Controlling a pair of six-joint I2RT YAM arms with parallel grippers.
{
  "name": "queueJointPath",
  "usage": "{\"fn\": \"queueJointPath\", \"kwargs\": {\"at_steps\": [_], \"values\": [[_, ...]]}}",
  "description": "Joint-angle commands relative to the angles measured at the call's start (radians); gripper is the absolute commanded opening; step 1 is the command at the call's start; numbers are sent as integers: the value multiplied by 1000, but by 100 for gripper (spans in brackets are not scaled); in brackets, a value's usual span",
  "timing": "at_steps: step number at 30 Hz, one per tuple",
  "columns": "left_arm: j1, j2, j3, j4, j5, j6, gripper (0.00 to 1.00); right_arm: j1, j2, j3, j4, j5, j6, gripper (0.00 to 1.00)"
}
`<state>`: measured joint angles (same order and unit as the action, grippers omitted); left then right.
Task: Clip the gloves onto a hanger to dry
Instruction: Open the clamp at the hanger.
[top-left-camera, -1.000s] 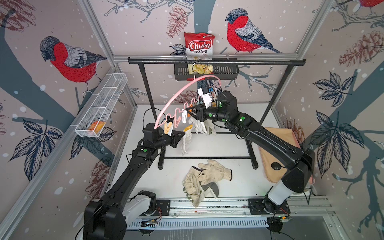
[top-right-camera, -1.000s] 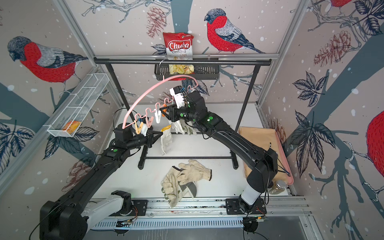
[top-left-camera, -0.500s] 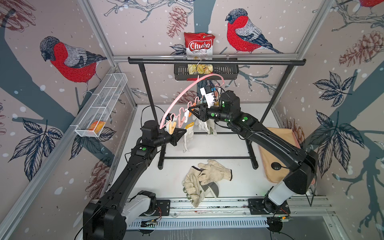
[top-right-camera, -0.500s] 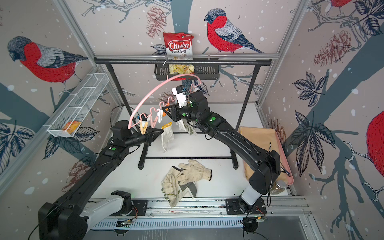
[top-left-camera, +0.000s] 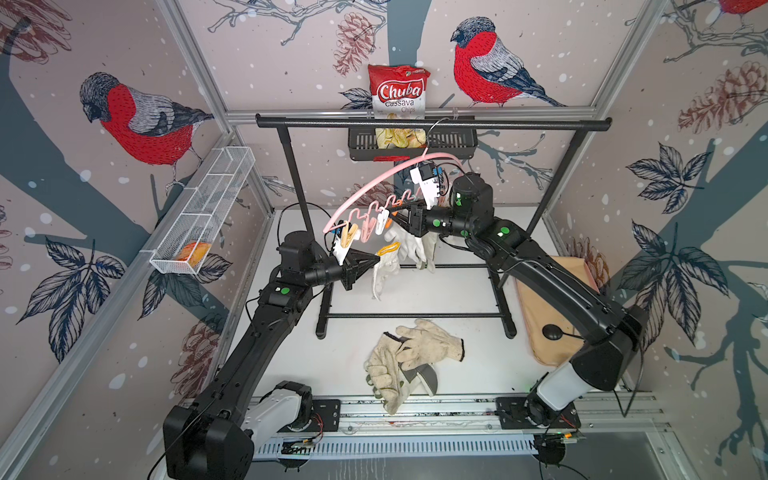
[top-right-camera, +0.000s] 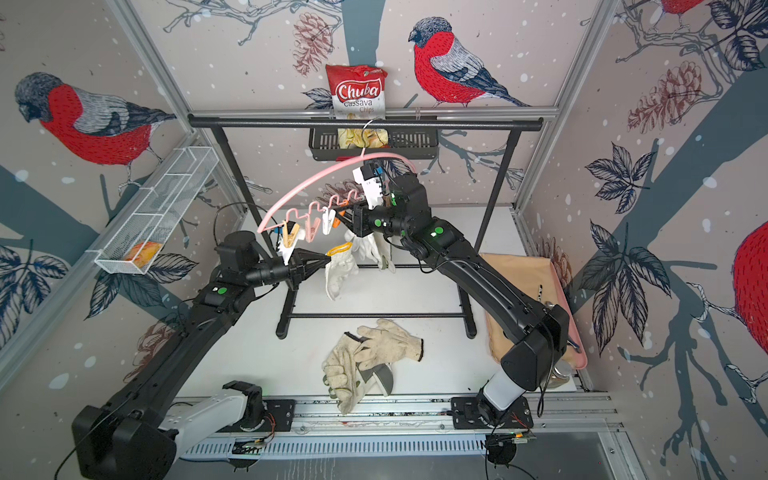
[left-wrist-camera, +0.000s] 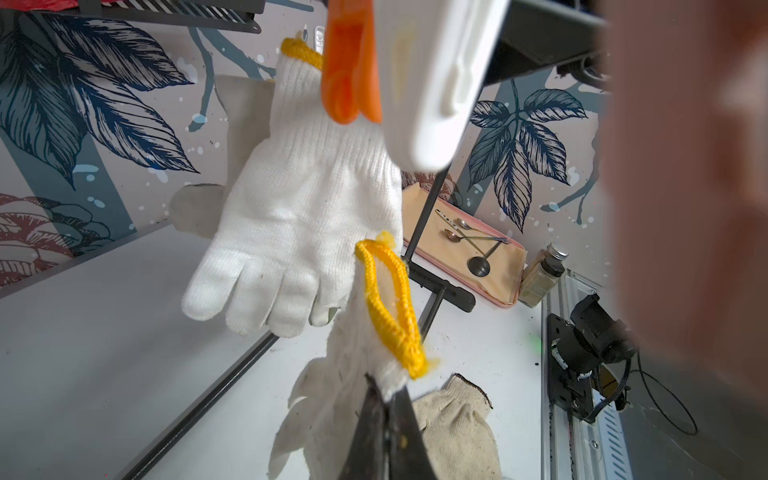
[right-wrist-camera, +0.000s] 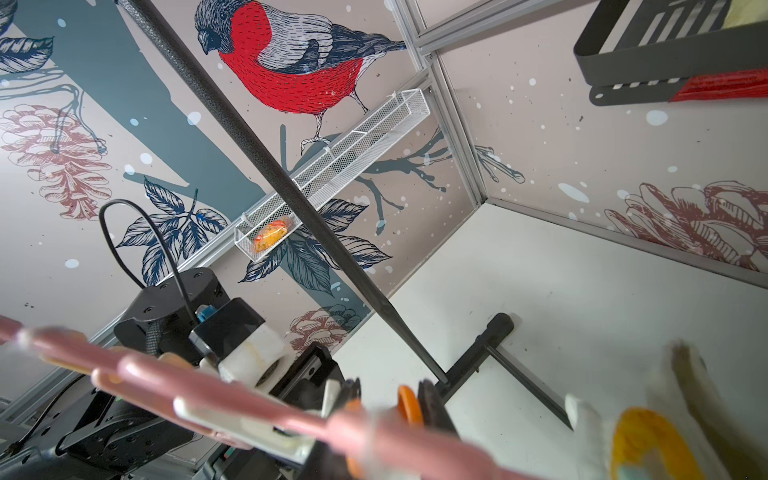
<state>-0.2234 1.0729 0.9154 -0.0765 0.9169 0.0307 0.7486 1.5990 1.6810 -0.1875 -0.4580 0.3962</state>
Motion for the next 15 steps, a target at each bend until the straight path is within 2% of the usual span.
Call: {"fn": "queueJointPath", "kwargs": {"at_steps": [1, 15], "values": [[1, -1, 9, -28, 22, 60, 0, -17, -16, -7, 18, -38, -10, 26], [1, -28, -72, 11, 16, 56, 0, -43, -31, -27, -55, -64, -48, 25]]}}
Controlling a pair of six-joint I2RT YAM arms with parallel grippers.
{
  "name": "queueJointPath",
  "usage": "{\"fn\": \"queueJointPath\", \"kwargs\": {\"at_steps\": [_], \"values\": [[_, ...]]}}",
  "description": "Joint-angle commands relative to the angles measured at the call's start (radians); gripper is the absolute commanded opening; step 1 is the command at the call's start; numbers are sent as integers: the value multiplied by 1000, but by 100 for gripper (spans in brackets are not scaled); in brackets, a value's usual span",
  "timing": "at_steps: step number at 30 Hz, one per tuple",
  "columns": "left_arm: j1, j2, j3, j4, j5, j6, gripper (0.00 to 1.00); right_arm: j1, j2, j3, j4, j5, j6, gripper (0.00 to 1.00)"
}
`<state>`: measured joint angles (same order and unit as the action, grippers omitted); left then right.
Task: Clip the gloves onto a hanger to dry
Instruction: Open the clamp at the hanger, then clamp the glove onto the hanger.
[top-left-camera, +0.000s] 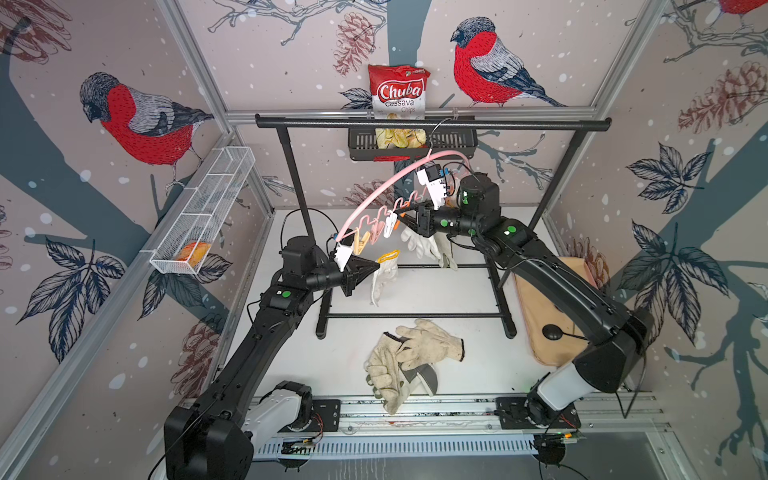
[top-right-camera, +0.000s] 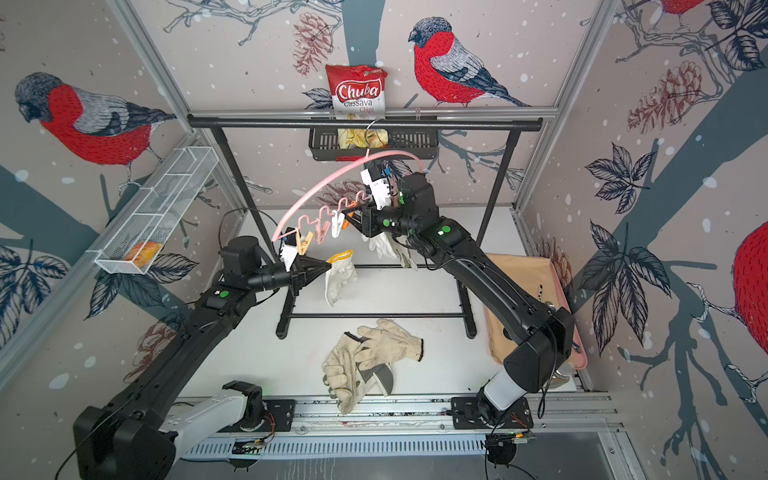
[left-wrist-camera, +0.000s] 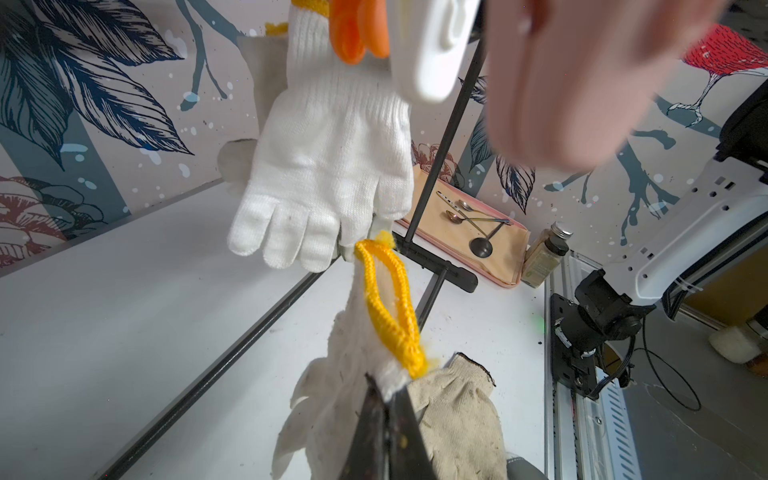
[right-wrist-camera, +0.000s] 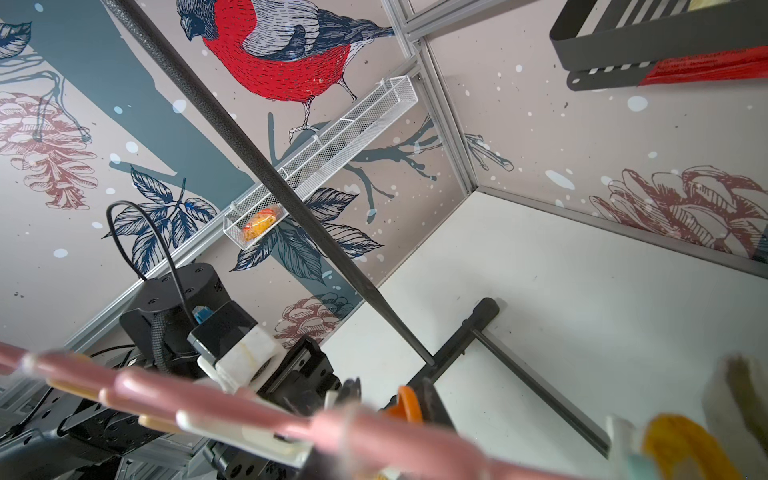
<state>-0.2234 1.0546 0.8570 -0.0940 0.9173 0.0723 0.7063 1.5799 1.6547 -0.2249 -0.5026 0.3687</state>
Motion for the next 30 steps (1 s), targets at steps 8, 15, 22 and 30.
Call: {"fn": "queueJointPath", "kwargs": {"at_steps": [8, 15, 22, 30], "values": [[3, -13, -56, 174, 63, -23, 0, -59, -69, -31, -95, -64, -69, 26], [4, 50, -13, 334, 153, -132, 0, -99, -95, -31, -148, -112, -94, 26], [-1, 137, 64, 387, 279, -195, 0, -110, -97, -35, -177, -157, -111, 26], [-21, 209, 117, 413, 370, -231, 0, -122, -97, -20, -201, -194, -126, 26]]}}
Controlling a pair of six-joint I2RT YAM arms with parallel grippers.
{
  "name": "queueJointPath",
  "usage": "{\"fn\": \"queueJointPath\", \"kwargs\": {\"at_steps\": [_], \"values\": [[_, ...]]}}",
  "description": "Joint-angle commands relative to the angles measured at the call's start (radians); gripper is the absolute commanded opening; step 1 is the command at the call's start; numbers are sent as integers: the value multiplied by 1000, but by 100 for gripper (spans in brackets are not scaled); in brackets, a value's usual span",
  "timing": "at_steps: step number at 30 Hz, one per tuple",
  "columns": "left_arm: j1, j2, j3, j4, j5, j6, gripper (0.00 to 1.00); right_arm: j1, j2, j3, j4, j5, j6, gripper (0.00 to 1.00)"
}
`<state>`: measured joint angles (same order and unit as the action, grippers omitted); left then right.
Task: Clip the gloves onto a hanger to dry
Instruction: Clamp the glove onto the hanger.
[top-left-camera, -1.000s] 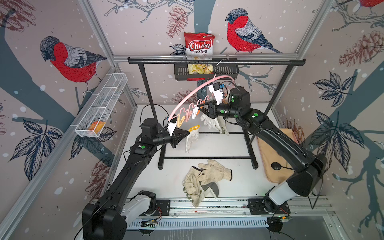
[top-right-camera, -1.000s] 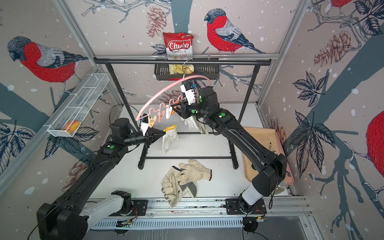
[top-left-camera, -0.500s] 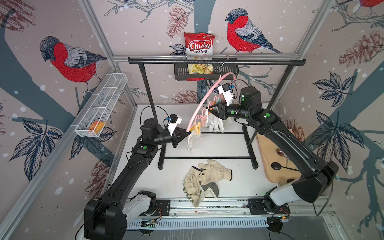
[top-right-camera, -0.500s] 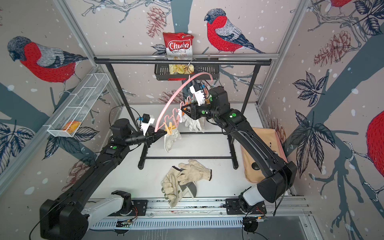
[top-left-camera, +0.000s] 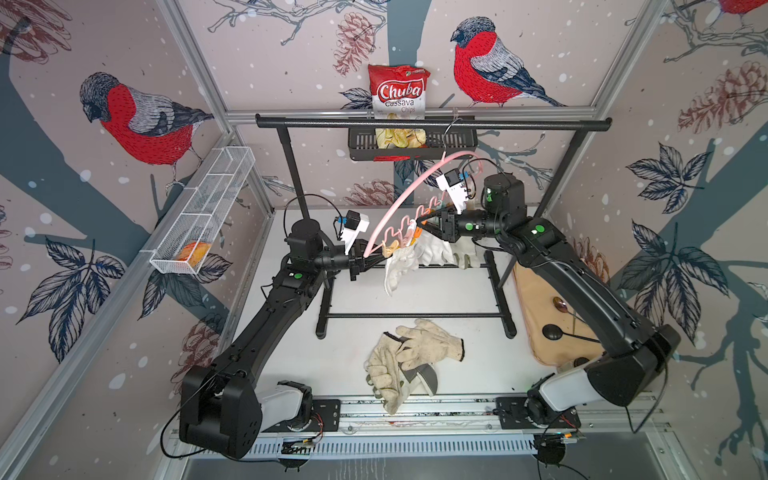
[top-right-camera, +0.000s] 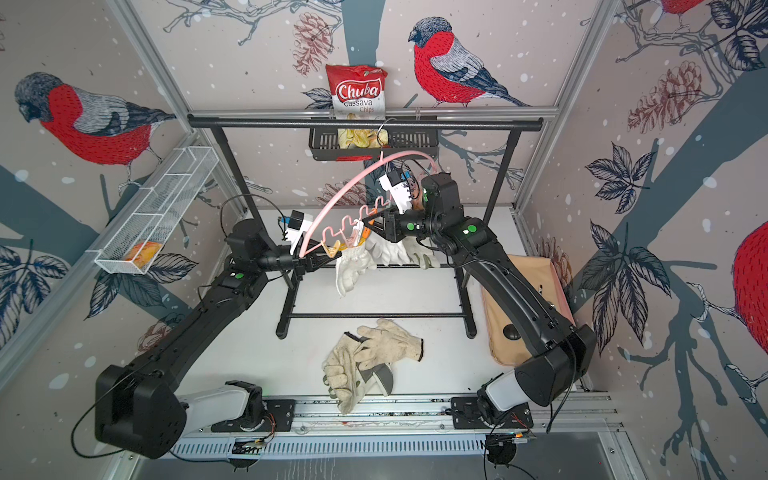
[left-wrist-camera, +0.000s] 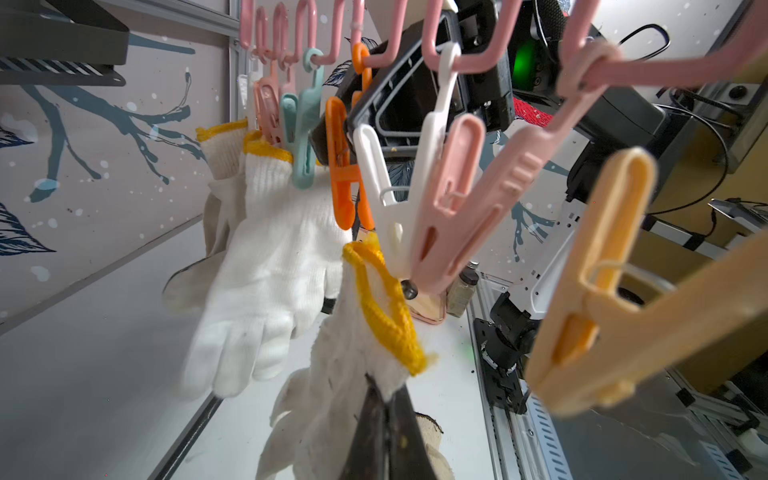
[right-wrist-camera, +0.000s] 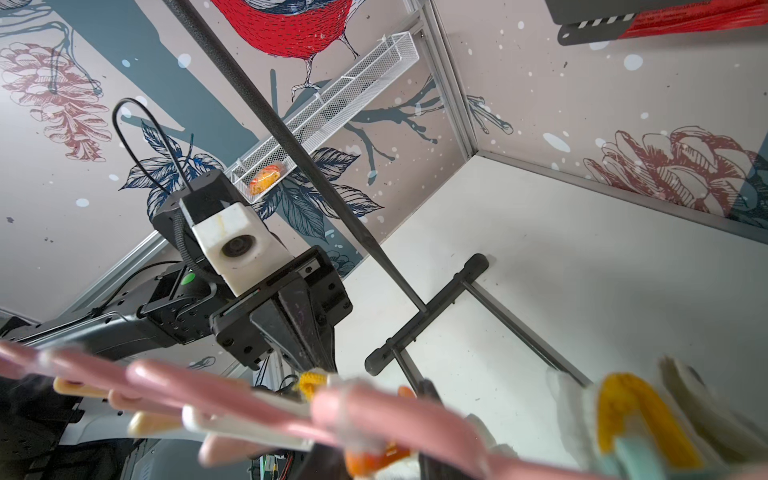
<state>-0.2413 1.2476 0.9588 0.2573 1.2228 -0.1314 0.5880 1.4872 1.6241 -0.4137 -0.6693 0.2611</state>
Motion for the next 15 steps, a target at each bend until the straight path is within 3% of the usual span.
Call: {"fn": "queueJointPath", "kwargs": {"at_steps": [1, 15], "values": [[-3, 29, 18, 70, 79, -36, 0, -4, -5, 13, -13, -30, -19, 26], [-32, 172, 86, 314, 180, -256, 0, -13, -12, 14, -24, -56, -43, 26]]}}
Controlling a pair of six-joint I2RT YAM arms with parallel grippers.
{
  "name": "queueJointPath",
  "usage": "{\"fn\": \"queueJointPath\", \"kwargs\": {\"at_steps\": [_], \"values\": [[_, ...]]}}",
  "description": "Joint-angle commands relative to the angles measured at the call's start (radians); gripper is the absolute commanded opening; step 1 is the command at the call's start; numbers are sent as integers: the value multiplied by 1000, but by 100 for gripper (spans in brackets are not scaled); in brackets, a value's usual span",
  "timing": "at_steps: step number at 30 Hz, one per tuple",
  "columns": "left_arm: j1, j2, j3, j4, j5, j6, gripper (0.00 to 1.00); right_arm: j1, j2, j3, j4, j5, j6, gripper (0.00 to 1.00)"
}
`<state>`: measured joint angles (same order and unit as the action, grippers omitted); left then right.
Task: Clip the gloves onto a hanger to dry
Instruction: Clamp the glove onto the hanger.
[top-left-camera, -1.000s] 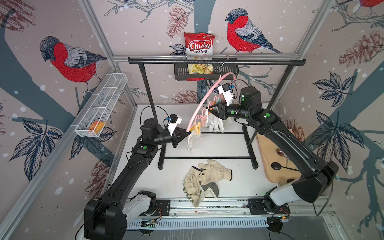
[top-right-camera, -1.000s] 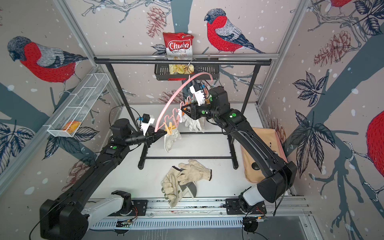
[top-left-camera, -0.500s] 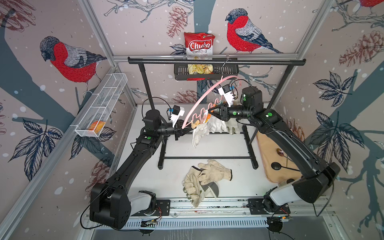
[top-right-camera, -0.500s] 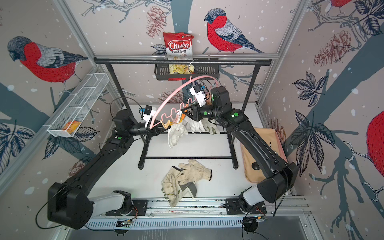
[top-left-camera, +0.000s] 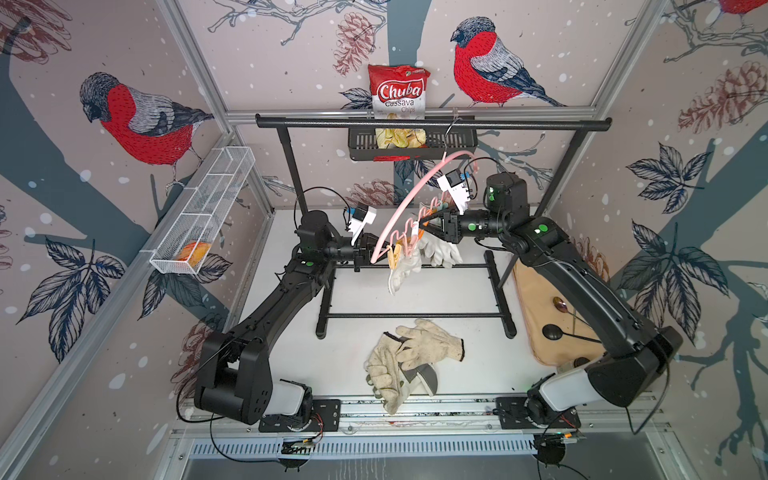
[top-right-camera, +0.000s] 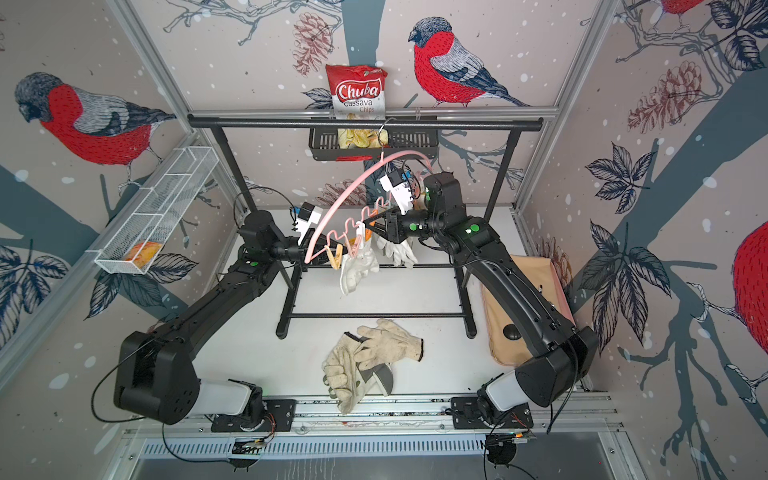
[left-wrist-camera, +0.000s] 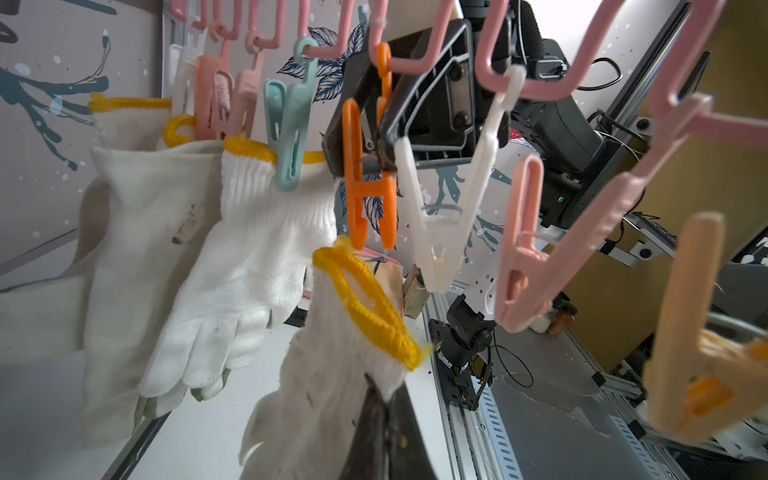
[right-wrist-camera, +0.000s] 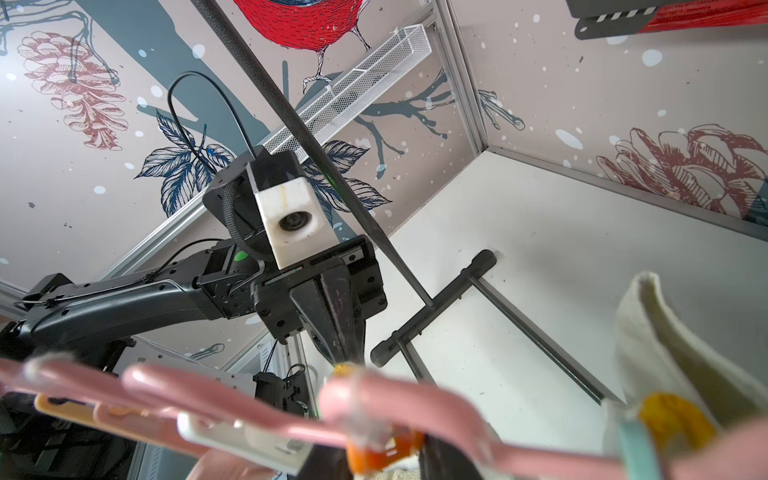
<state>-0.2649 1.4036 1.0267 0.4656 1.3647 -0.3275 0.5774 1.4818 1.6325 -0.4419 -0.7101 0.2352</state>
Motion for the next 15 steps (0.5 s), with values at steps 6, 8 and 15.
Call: {"fn": "queueJointPath", "kwargs": {"at_steps": [6, 8, 15], "values": [[-34, 74, 49, 292, 68, -224, 0, -5, -7, 6, 2, -18, -25, 26], [-37, 93, 42, 434, 77, -339, 0, -8, -8, 5, 2, -17, -27, 26], [-41, 218, 51, 1087, 91, -879, 0, -11, -6, 0, 3, -23, -32, 26]]}}
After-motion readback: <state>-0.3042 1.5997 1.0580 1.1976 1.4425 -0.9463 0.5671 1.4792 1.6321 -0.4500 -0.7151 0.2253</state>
